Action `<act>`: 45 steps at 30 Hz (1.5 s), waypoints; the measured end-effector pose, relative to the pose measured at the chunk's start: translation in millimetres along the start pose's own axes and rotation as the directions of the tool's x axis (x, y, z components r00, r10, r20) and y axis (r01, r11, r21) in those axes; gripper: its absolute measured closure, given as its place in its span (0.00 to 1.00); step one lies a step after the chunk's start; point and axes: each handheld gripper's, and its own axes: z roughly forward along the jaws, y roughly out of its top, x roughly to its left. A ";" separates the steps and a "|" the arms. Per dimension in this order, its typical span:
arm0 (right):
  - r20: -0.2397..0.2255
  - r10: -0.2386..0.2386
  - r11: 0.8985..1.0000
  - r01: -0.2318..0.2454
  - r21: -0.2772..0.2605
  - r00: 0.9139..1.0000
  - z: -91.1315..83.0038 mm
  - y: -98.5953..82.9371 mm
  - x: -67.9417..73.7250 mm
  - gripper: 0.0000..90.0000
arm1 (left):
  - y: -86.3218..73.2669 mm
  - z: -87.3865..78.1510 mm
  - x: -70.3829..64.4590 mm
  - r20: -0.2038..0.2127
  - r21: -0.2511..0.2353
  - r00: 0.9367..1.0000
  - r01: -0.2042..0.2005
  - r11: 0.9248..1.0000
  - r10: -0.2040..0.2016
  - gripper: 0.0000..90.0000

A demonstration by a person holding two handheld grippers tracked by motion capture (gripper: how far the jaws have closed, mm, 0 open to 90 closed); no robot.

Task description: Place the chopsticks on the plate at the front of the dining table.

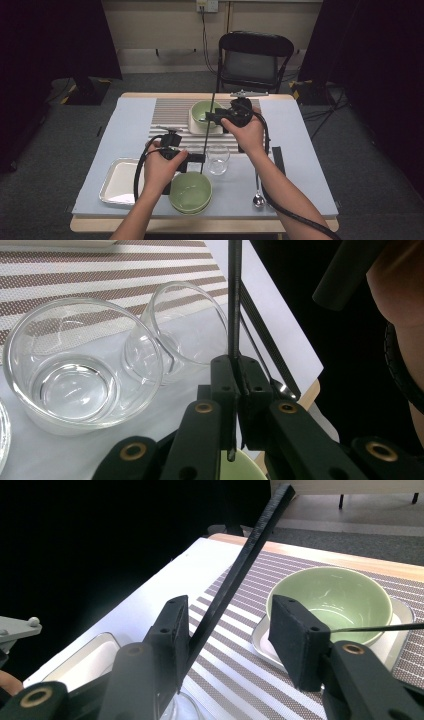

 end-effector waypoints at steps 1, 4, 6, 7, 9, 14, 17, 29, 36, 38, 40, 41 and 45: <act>0.000 0.000 1.000 0.000 -0.002 1.000 0.1 -0.3 -0.6 0.56 | 0.0 -0.3 -0.1 -0.003 -0.001 1.000 0.001 1.000 -0.001 0.97; 0.002 0.002 1.000 -0.002 -0.003 1.000 -0.2 -1.2 -2.2 0.56 | 0.1 -0.5 0.2 0.000 0.001 1.000 0.000 1.000 0.000 0.97; 0.003 0.004 1.000 -0.004 -0.003 1.000 -0.3 -1.9 -3.2 0.55 | 0.2 -0.8 0.5 -0.005 0.001 1.000 -0.001 1.000 0.001 0.97; 0.004 0.007 1.000 -0.007 -0.003 1.000 -0.3 -2.4 -3.5 0.55 | 0.2 -1.1 0.5 -0.007 0.001 1.000 -0.002 1.000 0.002 0.97; 0.006 0.009 1.000 -0.009 -0.002 1.000 -0.2 -3.2 -4.5 0.55 | 0.3 -1.9 0.6 -0.008 0.001 1.000 -0.003 1.000 0.003 0.97; 0.005 0.007 1.000 -0.007 0.002 1.000 0.5 -5.0 -6.0 0.53 | 1.0 -3.9 0.8 -0.016 0.005 1.000 -0.010 1.000 0.010 0.97; -0.004 0.001 1.000 -0.001 0.002 1.000 0.6 -5.0 -6.1 0.52 | 1.4 -3.4 0.2 -0.020 0.016 1.000 -0.018 1.000 0.018 0.97; -0.001 -0.033 0.999 0.033 0.022 0.999 -3.6 -5.5 -3.2 0.37 | 2.7 -4.0 2.2 -0.032 0.022 0.999 -0.005 1.000 0.005 0.97; 0.013 -0.042 0.999 0.041 0.021 0.999 -14.0 -11.1 -10.9 0.34 | 3.4 -6.8 5.0 -0.042 0.020 0.999 -0.002 1.000 0.003 0.97; 0.024 -0.049 0.998 0.049 0.029 0.998 -16.2 -13.5 -14.7 0.34 | 3.7 -7.4 5.5 -0.041 0.022 0.999 -0.004 1.000 0.005 0.97; 0.029 -0.044 0.999 0.043 0.034 0.999 -18.4 -16.5 -19.4 0.33 | 4.0 -7.9 6.1 -0.041 0.021 0.999 -0.005 1.000 0.006 0.97; 0.032 -0.044 0.998 0.043 0.034 0.999 -19.1 -17.4 -21.0 0.33 | 4.1 -8.0 5.7 -0.043 0.017 0.999 0.005 1.000 -0.005 0.97; 0.055 -0.053 0.998 0.050 0.048 0.997 -23.0 -22.3 -28.7 0.32 | 4.8 -10.0 6.6 -0.045 0.015 0.999 0.005 1.000 -0.005 0.97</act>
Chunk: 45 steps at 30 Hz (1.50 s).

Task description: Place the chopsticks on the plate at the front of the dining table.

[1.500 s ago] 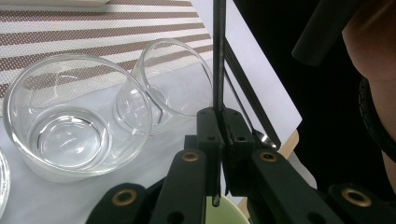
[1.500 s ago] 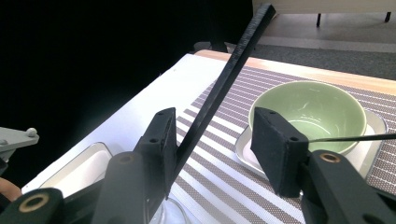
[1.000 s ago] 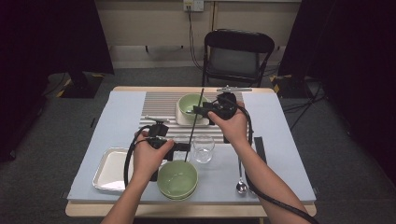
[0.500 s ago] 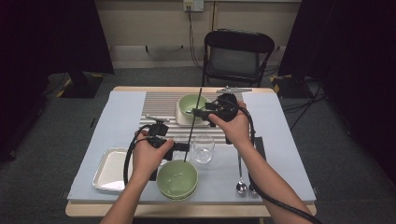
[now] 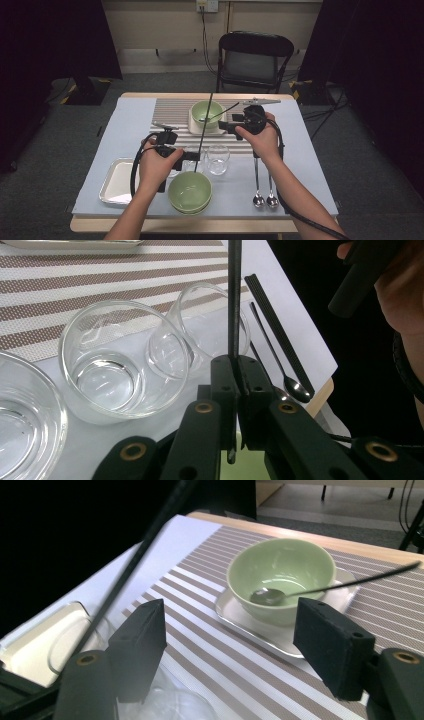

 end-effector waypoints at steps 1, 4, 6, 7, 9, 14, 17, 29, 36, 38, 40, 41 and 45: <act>0.005 -0.004 1.000 0.004 0.008 1.000 -0.8 -1.1 -1.6 0.32 | 0.3 -0.5 0.1 -0.001 -0.002 1.000 0.001 1.000 -0.001 0.97; 0.017 -0.009 1.000 0.009 0.011 1.000 -3.5 -4.3 -6.3 0.31 | 1.0 -1.5 0.9 -0.003 -0.006 1.000 0.000 1.000 0.000 0.97; 0.019 -0.005 1.000 0.005 0.009 1.000 -5.4 -6.4 -9.2 0.30 | 1.4 -1.6 1.0 -0.004 -0.006 1.000 0.005 1.000 -0.005 0.97; 0.020 -0.002 1.000 0.002 0.012 1.000 -6.2 -7.5 -10.3 0.30 | 1.6 -1.9 1.5 -0.005 -0.004 1.000 0.001 1.000 -0.001 0.97; 0.020 -0.002 1.000 0.001 0.014 1.000 -7.5 -9.9 -12.4 0.28 | 1.9 -2.3 2.1 -0.009 -0.006 1.000 0.002 1.000 -0.002 0.97; 0.018 -0.020 0.999 0.020 0.036 1.000 -10.1 -18.0 -17.0 0.26 | 3.3 -2.8 3.7 -0.009 -0.008 1.000 0.008 1.000 -0.008 0.97; 0.021 -0.020 0.999 0.019 0.044 1.000 -11.9 -22.2 -21.0 0.26 | 4.3 -3.0 3.5 -0.011 -0.011 1.000 0.011 1.000 -0.011 0.97; 0.047 -0.014 0.999 0.012 0.046 0.999 -18.7 -33.6 -33.8 0.27 | 6.7 -6.1 2.9 -0.020 -0.013 1.000 0.007 1.000 -0.008 0.97; 0.060 -0.007 0.999 0.004 0.051 0.998 -22.7 -41.4 -41.6 0.28 | 7.0 -7.3 3.1 -0.015 -0.016 1.000 0.022 1.000 -0.023 0.97; 0.067 -0.007 0.999 0.004 0.051 0.998 -23.8 -43.1 -43.3 0.28 | 7.1 -7.1 2.4 -0.017 -0.011 1.000 0.023 1.000 -0.023 0.97; 0.069 -0.004 0.999 0.000 0.049 0.998 -25.2 -44.9 -45.1 0.28 | 7.3 -6.6 2.4 -0.016 -0.013 1.000 0.020 1.000 -0.021 0.97; 0.070 -0.003 0.999 -0.001 0.048 0.998 -25.9 -45.8 -46.2 0.28 | 7.3 -6.3 2.3 -0.008 -0.013 1.000 0.026 1.000 -0.026 0.97; 0.077 0.008 0.999 -0.011 0.046 0.997 -29.0 -50.2 -50.7 0.28 | 9.1 -7.1 1.6 -0.021 -0.010 1.000 0.015 1.000 -0.015 0.97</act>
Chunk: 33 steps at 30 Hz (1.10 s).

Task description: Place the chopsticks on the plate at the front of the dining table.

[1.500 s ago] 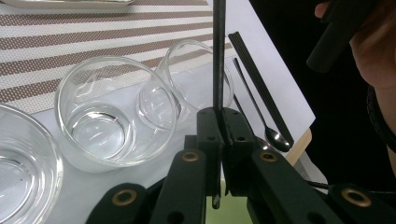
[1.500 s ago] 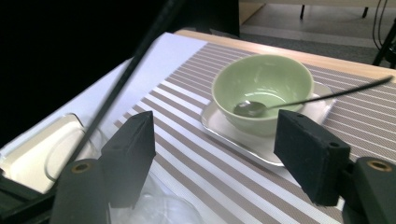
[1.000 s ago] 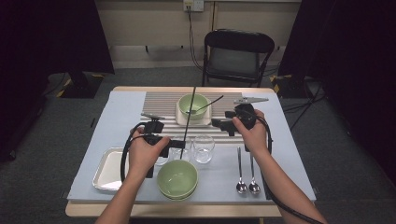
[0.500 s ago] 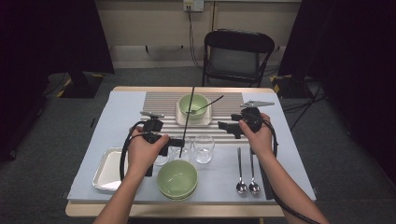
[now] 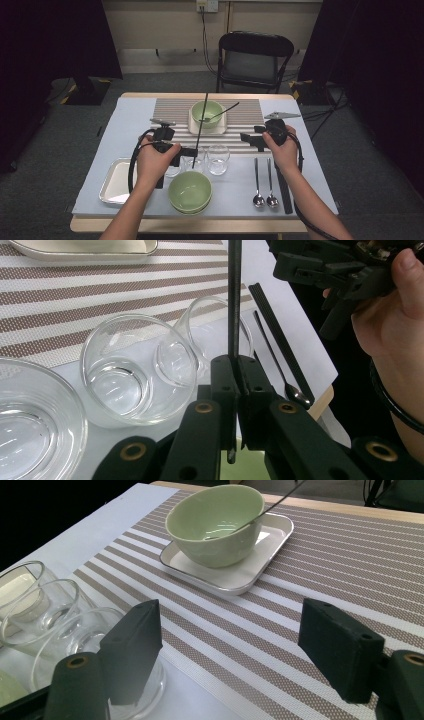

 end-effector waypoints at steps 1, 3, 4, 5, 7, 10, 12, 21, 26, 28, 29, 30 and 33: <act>0.002 0.004 1.000 -0.004 0.000 1.000 -0.7 -1.3 -1.4 0.28 | 0.3 -0.3 -0.6 0.000 -0.001 1.000 0.002 1.000 -0.002 0.97; 0.005 0.008 1.000 -0.008 -0.001 1.000 -2.0 -4.0 -4.7 0.28 | 0.8 -0.8 -0.6 -0.002 -0.006 1.000 -0.004 1.000 0.004 0.97; 0.008 0.012 1.000 -0.012 0.002 1.000 -2.8 -5.6 -6.4 0.28 | 0.7 -0.5 -0.4 -0.002 -0.006 1.000 -0.001 1.000 0.001 0.97; 0.008 0.011 1.000 -0.011 0.004 1.000 -3.2 -6.6 -7.6 0.28 | 0.6 -0.4 -0.2 -0.006 0.000 1.000 -0.002 1.000 0.002 0.97; 0.017 0.012 1.000 -0.012 0.002 1.000 -4.7 -9.1 -10.1 0.28 | 0.2 0.0 1.0 -0.003 0.000 1.000 -0.002 1.000 0.002 0.97; 0.027 0.016 1.000 -0.016 0.003 1.000 -7.6 -11.9 -14.0 0.28 | 0.1 0.0 1.2 -0.008 0.002 1.000 0.003 1.000 -0.003 0.97; 0.031 0.017 1.000 -0.017 0.002 0.999 -9.4 -14.0 -16.7 0.28 | 0.1 0.3 1.3 -0.008 0.002 1.000 0.002 1.000 -0.002 0.97; 0.053 0.030 1.000 -0.030 0.006 0.998 -15.2 -23.5 -28.3 0.28 | 0.1 0.0 1.9 -0.013 0.006 1.000 0.000 1.000 0.000 0.97; 0.063 0.044 0.999 -0.044 0.006 0.997 -19.9 -28.9 -35.4 0.28 | 0.3 0.8 1.8 -0.006 0.005 1.000 0.002 1.000 -0.002 0.97; 0.068 0.047 0.999 -0.047 0.007 0.997 -21.2 -30.8 -37.9 0.28 | 0.0 1.5 1.2 -0.005 0.003 1.000 0.006 1.000 -0.006 0.97; 0.071 0.047 0.999 -0.048 0.007 0.996 -21.8 -31.7 -39.0 0.28 | -0.1 1.5 1.2 -0.003 0.005 1.000 0.004 1.000 -0.004 0.97; 0.074 0.047 0.999 -0.048 0.005 0.996 -22.3 -32.7 -40.0 0.28 | 0.0 1.5 1.2 -0.009 0.007 1.000 -0.003 1.000 0.003 0.97; 0.079 0.049 0.999 -0.049 0.007 0.996 -23.8 -35.2 -42.4 0.28 | 0.0 1.7 1.4 -0.005 0.011 1.000 -0.008 1.000 0.008 0.97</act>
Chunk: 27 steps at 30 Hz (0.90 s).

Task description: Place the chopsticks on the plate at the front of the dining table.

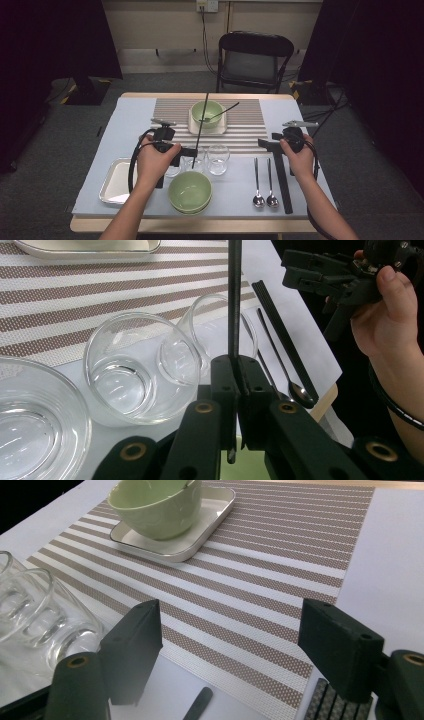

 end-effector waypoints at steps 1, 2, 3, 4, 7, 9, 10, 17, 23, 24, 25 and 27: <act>0.004 0.004 1.000 -0.004 0.000 1.000 -0.5 -0.7 -0.7 0.28 | 0.1 -0.1 0.1 -0.002 -0.001 1.000 0.000 1.000 0.000 0.97; 0.006 0.004 1.000 -0.004 -0.001 1.000 -0.9 -1.4 -1.8 0.28 | 0.2 0.1 0.1 -0.002 -0.003 1.000 0.002 1.000 -0.002 0.97; 0.006 0.005 1.000 -0.005 0.000 1.000 -1.5 -2.0 -2.8 0.28 | 0.2 0.4 0.0 0.001 -0.006 1.000 0.008 1.000 -0.007 0.97; 0.012 0.005 1.000 -0.005 0.000 1.000 -2.1 -2.5 -3.8 0.28 | 0.3 0.6 -0.1 0.001 -0.006 1.000 0.009 1.000 -0.009 0.97; 0.014 0.001 1.000 -0.001 0.002 1.000 -3.8 -3.9 -6.9 0.28 | 0.1 0.9 0.1 0.001 -0.007 1.000 0.009 1.000 -0.009 0.97; 0.022 0.003 1.000 -0.003 0.001 1.000 -4.7 -5.5 -9.0 0.28 | -0.2 1.1 0.1 -0.003 -0.005 1.000 0.006 1.000 -0.006 0.97; 0.021 0.006 1.000 -0.006 0.000 1.000 -5.0 -6.5 -10.1 0.28 | -0.3 1.1 0.5 -0.002 -0.002 1.000 0.001 1.000 -0.001 0.97; 0.042 0.026 1.000 -0.026 0.002 0.999 -7.1 -13.7 -17.7 0.28 | -0.5 2.4 0.2 -0.003 -0.001 1.000 0.013 1.000 -0.013 0.97; 0.064 0.024 1.000 -0.025 0.013 0.998 -10.2 -19.9 -25.4 0.28 | -0.3 2.1 2.3 -0.001 0.002 1.000 0.008 1.000 -0.008 0.97; 0.068 0.025 1.000 -0.026 0.011 0.997 -10.6 -20.8 -27.1 0.28 | -0.3 2.0 2.3 -0.002 0.002 1.000 0.007 1.000 -0.007 0.97; 0.073 0.026 1.000 -0.027 0.013 0.997 -11.1 -21.9 -28.5 0.28 | -0.2 1.9 2.3 -0.003 0.001 1.000 0.006 1.000 -0.006 0.97; 0.083 0.028 0.999 -0.030 0.015 0.996 -12.1 -24.3 -31.3 0.28 | -0.1 2.1 2.3 -0.001 -0.006 1.000 0.007 1.000 -0.007 0.97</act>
